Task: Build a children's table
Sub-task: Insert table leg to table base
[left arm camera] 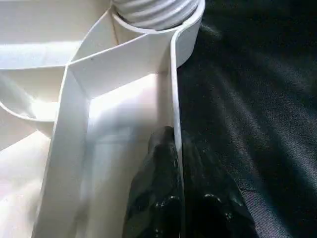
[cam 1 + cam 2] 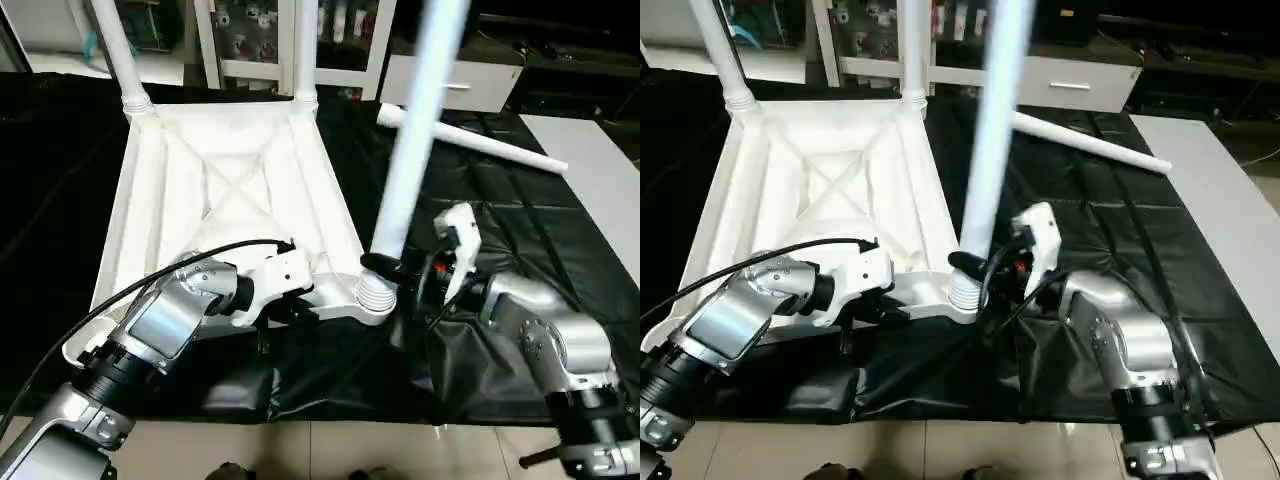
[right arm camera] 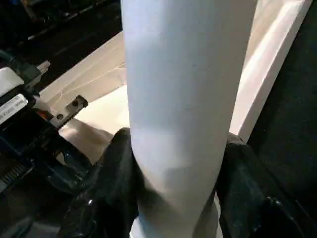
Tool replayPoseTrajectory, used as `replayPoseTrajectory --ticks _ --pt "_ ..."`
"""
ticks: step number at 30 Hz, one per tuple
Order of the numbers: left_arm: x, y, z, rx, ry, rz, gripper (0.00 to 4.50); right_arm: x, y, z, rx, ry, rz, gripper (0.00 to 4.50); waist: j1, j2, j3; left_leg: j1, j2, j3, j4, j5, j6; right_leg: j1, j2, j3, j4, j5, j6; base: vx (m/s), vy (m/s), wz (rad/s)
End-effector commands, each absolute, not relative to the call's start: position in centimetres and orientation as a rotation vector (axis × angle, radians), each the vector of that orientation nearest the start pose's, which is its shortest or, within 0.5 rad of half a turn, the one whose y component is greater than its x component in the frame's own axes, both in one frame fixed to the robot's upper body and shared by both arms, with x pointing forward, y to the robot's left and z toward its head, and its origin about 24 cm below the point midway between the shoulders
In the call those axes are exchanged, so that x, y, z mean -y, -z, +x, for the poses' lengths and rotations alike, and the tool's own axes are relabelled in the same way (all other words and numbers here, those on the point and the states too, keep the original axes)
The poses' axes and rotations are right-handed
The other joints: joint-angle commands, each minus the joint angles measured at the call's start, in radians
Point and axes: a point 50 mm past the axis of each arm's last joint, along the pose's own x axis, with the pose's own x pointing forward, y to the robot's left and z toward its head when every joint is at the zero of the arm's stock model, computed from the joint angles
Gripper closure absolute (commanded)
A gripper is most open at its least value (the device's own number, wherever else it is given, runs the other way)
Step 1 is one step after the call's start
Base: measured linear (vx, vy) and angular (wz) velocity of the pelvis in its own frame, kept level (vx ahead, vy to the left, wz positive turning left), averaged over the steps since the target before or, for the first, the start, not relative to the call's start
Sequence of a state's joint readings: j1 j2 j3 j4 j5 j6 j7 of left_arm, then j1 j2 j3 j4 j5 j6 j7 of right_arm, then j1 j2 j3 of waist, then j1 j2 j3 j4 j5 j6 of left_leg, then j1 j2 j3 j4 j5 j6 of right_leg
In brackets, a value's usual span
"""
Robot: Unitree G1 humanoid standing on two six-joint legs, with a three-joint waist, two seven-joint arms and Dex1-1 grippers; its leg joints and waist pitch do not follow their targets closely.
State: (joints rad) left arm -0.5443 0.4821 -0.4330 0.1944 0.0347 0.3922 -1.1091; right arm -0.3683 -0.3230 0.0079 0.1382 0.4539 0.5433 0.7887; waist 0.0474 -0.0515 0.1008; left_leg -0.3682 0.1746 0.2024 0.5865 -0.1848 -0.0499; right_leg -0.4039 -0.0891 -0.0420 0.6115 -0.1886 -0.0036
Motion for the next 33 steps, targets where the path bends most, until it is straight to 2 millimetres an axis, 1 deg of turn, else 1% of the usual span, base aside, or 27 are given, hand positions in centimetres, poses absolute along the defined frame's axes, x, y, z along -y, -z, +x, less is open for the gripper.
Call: replayPoseTrajectory --ticks 1,5,6,7,8,9,10,11,13,14,15,17,18,19,20,21,22,23,25,26,27,29,30,31,33 --pt "-12.0 -6.9 29.8 -0.518 1.301 0.546 4.50 16.0 -6.5 29.4 -0.320 -0.816 0.250 2.64 0.004 0.007 -0.049 0.016 0.058 -0.031 -0.088 -0.279 -0.005 0.024 -0.062 0.047 -0.089 -0.330 -0.188 0.000 0.000 0.00" --pt "-12.0 -7.0 30.0 -0.507 1.286 0.542 4.50 16.1 -5.7 28.5 -0.309 -0.779 0.265 2.64 0.006 0.007 -0.049 0.014 0.059 -0.031 -0.089 -0.263 -0.001 0.024 -0.061 0.047 -0.087 -0.308 -0.185 0.000 0.000 0.00" --pt "-12.0 -7.0 30.1 -0.504 1.281 0.542 4.50 16.1 -5.5 28.3 -0.302 -0.770 0.271 2.64 0.008 0.009 -0.047 0.014 0.059 -0.030 -0.091 -0.270 -0.001 0.022 -0.061 0.048 -0.090 -0.312 -0.183 0.000 0.000 0.00" --pt "-12.0 -7.1 30.2 -0.498 1.270 0.544 4.50 16.1 -5.3 28.0 -0.289 -0.755 0.257 2.64 0.008 0.008 -0.048 0.015 0.059 -0.030 -0.090 -0.273 -0.002 0.023 -0.062 0.048 -0.090 -0.317 -0.182 0.000 0.000 0.00" --pt "-12.0 -7.1 30.3 -0.497 1.268 0.544 4.50 16.1 -5.3 28.0 -0.287 -0.753 0.253 2.64 0.009 0.009 -0.045 0.015 0.058 -0.031 -0.093 -0.286 -0.004 0.021 -0.061 0.048 -0.093 -0.336 -0.173 0.000 0.000 0.00" --pt "-12.0 -7.1 30.4 -0.492 1.262 0.544 4.50 16.1 -4.9 27.6 -0.278 -0.733 0.209 2.64 0.009 0.008 -0.045 0.013 0.058 -0.032 -0.094 -0.287 -0.004 0.023 -0.062 0.048 -0.093 -0.343 -0.171 0.000 0.000 0.00" --pt "-12.0 -7.1 30.4 -0.492 1.262 0.544 4.50 16.1 -4.8 27.5 -0.277 -0.730 0.202 2.64 0.012 0.009 -0.044 0.017 0.058 -0.030 -0.093 -0.296 -0.005 0.017 -0.062 0.049 -0.097 -0.361 -0.164 0.000 0.000 0.00" --pt "-12.0 -7.2 30.5 -0.489 1.258 0.542 4.50 16.1 -4.4 27.2 -0.272 -0.710 0.192 2.64 0.010 0.011 -0.041 0.012 0.058 -0.034 -0.097 -0.310 -0.007 0.019 -0.064 0.049 -0.098 -0.391 -0.157 0.000 0.000 0.00" --pt "-11.9 -7.2 30.5 -0.488 1.258 0.538 4.50 16.1 -4.3 27.1 -0.267 -0.696 0.194 2.64 0.010 0.010 -0.039 0.015 0.058 -0.034 -0.098 -0.329 -0.010 0.015 -0.066 0.050 -0.105 -0.436 -0.145 0.000 0.000 0.00" --pt "-11.9 -7.2 30.6 -0.486 1.258 0.536 4.50 16.1 -4.0 26.7 -0.261 -0.680 0.195 2.64 0.010 0.010 -0.038 0.017 0.059 -0.037 -0.100 -0.349 -0.012 0.013 -0.067 0.050 -0.109 -0.477 -0.132 0.000 0.000 0.00" --pt "-11.9 -7.2 30.6 -0.486 1.257 0.535 4.50 16.1 -3.9 26.6 -0.258 -0.676 0.196 2.64 0.010 0.012 -0.037 0.017 0.059 -0.037 -0.101 -0.350 -0.012 0.012 -0.068 0.051 -0.111 -0.483 -0.127 0.000 0.000 0.00" --pt "-11.9 -7.3 30.6 -0.486 1.258 0.535 4.50 16.1 -3.8 26.4 -0.259 -0.670 0.205 2.64 0.010 0.013 -0.039 0.017 0.061 -0.038 -0.104 -0.338 -0.010 0.013 -0.066 0.050 -0.110 -0.459 -0.125 0.000 0.000 0.00" --pt "-11.8 -7.3 30.6 -0.486 1.259 0.534 4.50 16.1 -3.6 26.2 -0.262 -0.668 0.205 2.64 0.010 0.014 -0.039 0.015 0.061 -0.037 -0.106 -0.323 -0.008 0.016 -0.064 0.048 -0.107 -0.424 -0.131 0.000 0.000 0.00" --pt "-11.8 -7.3 30.6 -0.485 1.259 0.534 4.50 16.1 -3.6 26.1 -0.265 -0.669 0.201 2.64 0.010 0.014 -0.040 0.014 0.061 -0.036 -0.106 -0.315 -0.005 0.017 -0.063 0.049 -0.106 -0.403 -0.135 0.000 0.000 0.00" --pt "-11.9 -7.3 30.6 -0.484 1.258 0.535 4.50 16.1 -3.4 25.9 -0.267 -0.673 0.182 2.64 0.010 0.014 -0.040 0.014 0.060 -0.034 -0.106 -0.298 0.003 0.017 -0.062 0.049 -0.104 -0.364 -0.146 0.000 0.000 0.00" --pt "-11.9 -7.3 30.6 -0.484 1.257 0.535 4.50 16.1 -3.3 25.8 -0.265 -0.674 0.171 2.64 0.010 0.014 -0.039 0.014 0.061 -0.033 -0.106 -0.299 0.004 0.017 -0.062 0.049 -0.104 -0.362 -0.147 0.000 0.000 0.00" --pt "-11.9 -7.3 30.7 -0.480 1.250 0.537 4.50 16.2 -3.3 25.7 -0.261 -0.674 0.159 2.64 0.010 0.012 -0.037 0.015 0.060 -0.032 -0.106 -0.306 0.005 0.015 -0.063 0.050 -0.106 -0.374 -0.148 0.000 0.000 0.00" --pt "-11.9 -7.3 30.7 -0.478 1.246 0.536 4.50 16.3 -3.3 25.6 -0.246 -0.658 0.153 2.64 0.010 0.013 -0.037 0.013 0.060 -0.033 -0.106 -0.309 0.004 0.017 -0.065 0.050 -0.107 -0.392 -0.145 0.000 0.000 0.00" --pt "-12.0 -7.3 30.8 -0.472 1.235 0.532 4.50 16.6 -3.5 25.4 -0.216 -0.626 0.153 2.64 0.011 0.013 -0.037 0.015 0.061 -0.033 -0.107 -0.312 0.005 0.016 -0.066 0.051 -0.110 -0.407 -0.139 0.000 0.000 0.00" --pt "-12.0 -7.3 30.8 -0.470 1.229 0.529 4.50 16.8 -3.7 25.2 -0.191 -0.597 0.173 2.64 0.013 0.008 -0.036 0.016 0.061 -0.032 -0.106 -0.316 0.009 0.013 -0.067 0.053 -0.113 -0.424 -0.132 0.000 0.000 0.00" --pt "-12.0 -7.3 30.8 -0.470 1.229 0.529 4.50 16.8 -3.7 25.2 -0.191 -0.597 0.173 2.64 0.013 0.009 -0.036 0.016 0.061 -0.032 -0.107 -0.313 0.010 0.014 -0.068 0.053 -0.113 -0.427 -0.130 0.000 0.000 0.00" --pt "-12.1 -7.3 30.9 -0.465 1.216 0.528 4.50 16.8 -3.9 25.1 -0.168 -0.580 0.182 2.64 0.011 0.010 -0.035 0.010 0.061 -0.036 -0.111 -0.317 0.009 0.016 -0.067 0.051 -0.114 -0.445 -0.119 0.000 0.000 0.00" --pt "-12.1 -7.4 31.0 -0.461 1.212 0.527 4.50 16.6 -4.2 25.2 -0.158 -0.568 0.227 2.64 0.011 0.010 -0.035 0.012 0.062 -0.036 -0.111 -0.318 0.008 0.015 -0.067 0.051 -0.114 -0.446 -0.118 0.000 0.000 0.00" --pt "-12.0 -7.4 31.0 -0.459 1.211 0.527 4.50 16.4 -4.4 25.4 -0.155 -0.564 0.271 2.64 0.010 0.014 -0.035 0.013 0.061 -0.036 -0.112 -0.322 0.010 0.013 -0.066 0.052 -0.115 -0.448 -0.118 0.000 0.000 0.00" --pt "-12.0 -7.4 31.1 -0.458 1.211 0.528 4.50 16.1 -4.6 25.6 -0.153 -0.564 0.317 2.64 0.009 0.013 -0.034 0.012 0.061 -0.037 -0.113 -0.328 0.006 0.014 -0.067 0.051 -0.116 -0.461 -0.119 0.000 0.000 0.00"
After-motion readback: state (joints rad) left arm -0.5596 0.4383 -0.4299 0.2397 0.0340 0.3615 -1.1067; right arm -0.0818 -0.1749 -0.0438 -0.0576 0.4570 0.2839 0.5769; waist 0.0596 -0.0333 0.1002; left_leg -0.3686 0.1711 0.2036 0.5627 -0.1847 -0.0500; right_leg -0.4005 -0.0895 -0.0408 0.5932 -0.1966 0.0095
